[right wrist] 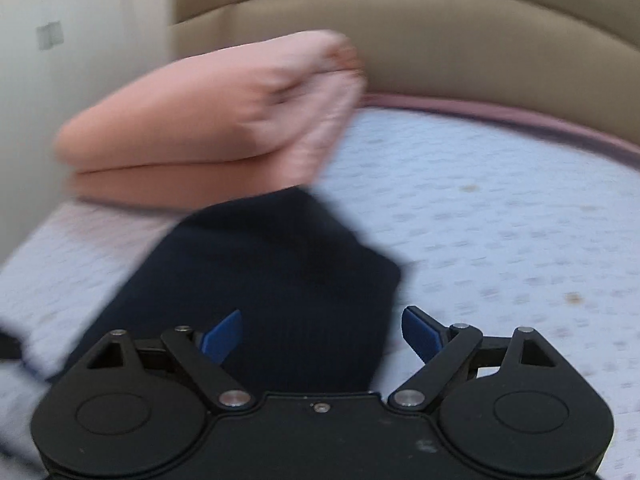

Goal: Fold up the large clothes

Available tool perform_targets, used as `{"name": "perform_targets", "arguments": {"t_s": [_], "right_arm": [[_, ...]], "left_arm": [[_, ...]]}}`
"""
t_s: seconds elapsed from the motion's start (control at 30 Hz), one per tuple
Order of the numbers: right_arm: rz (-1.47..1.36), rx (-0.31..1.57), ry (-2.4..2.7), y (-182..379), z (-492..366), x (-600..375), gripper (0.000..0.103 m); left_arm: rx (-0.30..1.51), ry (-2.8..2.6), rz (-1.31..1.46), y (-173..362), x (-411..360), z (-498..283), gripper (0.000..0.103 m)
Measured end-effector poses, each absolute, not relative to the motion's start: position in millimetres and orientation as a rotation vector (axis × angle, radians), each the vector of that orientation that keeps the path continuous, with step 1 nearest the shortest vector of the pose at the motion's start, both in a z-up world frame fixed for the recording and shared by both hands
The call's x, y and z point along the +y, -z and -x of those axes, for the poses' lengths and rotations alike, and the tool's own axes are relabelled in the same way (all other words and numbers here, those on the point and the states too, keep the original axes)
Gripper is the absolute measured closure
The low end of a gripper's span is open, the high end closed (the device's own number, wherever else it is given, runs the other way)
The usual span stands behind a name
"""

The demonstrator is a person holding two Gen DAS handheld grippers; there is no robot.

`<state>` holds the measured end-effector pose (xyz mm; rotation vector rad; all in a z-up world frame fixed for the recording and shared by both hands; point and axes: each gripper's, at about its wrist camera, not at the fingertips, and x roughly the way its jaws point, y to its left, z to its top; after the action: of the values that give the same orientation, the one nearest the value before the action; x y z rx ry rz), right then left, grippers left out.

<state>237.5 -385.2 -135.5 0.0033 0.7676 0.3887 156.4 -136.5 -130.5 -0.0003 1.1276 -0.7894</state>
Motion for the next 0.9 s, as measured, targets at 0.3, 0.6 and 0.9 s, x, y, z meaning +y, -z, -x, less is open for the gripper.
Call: {"name": "perform_targets", "arguments": {"t_s": [0.3,0.6,0.9], "right_arm": [[0.003,0.975,-0.371,200,-200,-404,0.0],[0.062,1.1,-0.366,194,-168,-424,0.0],[-0.186,1.093,-0.334,170,-215,-446,0.001]], "left_arm": [[1.208,0.737,0.159,178,-118,-203,0.001],[1.119,0.765,-0.492,179,-164,-134,0.011],[1.075,0.65,0.106,107,-121,-207,0.0]]}}
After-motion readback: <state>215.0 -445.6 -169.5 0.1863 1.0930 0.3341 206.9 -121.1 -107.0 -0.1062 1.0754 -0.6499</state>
